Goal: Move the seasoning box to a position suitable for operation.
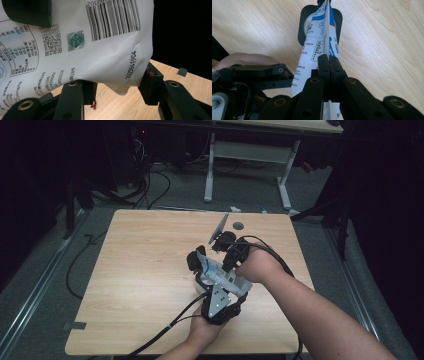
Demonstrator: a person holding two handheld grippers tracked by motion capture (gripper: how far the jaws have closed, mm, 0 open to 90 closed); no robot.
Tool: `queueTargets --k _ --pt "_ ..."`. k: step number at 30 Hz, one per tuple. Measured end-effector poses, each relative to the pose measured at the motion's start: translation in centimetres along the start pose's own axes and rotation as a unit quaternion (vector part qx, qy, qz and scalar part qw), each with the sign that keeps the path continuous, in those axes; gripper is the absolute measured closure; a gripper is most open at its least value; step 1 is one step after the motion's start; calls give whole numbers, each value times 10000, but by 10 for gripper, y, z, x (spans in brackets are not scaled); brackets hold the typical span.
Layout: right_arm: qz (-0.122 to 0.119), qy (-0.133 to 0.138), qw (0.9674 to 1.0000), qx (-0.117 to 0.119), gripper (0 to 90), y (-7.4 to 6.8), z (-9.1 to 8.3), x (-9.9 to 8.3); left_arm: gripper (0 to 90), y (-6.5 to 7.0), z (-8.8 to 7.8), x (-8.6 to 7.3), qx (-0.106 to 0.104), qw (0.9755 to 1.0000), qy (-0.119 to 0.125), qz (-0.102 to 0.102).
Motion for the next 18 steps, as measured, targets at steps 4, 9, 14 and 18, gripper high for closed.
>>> queueTargets --k 4,9,14,18 --pt "49 7 10000 -10 900 0 0 0 552 0 1 0 -12 10000 -3 -3" --pt "18 -6 10000 -35 899 1 0 -1 552 2 2 1 -30 10000 -6 -5" --pt "26 -13 10000 -55 900 1 0 -1 551 1 2 1 -22 10000 -13 -6" --pt "20 -18 10000 -46 900 1 1 0 552 1 2 1 -18 10000 -27 6"
Point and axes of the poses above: each handheld gripper's, and its own axes: z roughly forward along the jaws, x roughly out of its top, y roughly to its right, the point moved 5 cm from there along z, roughly forward along the jaws, and after that the axes turned 8 degrees about x, right-handed, at the moved point
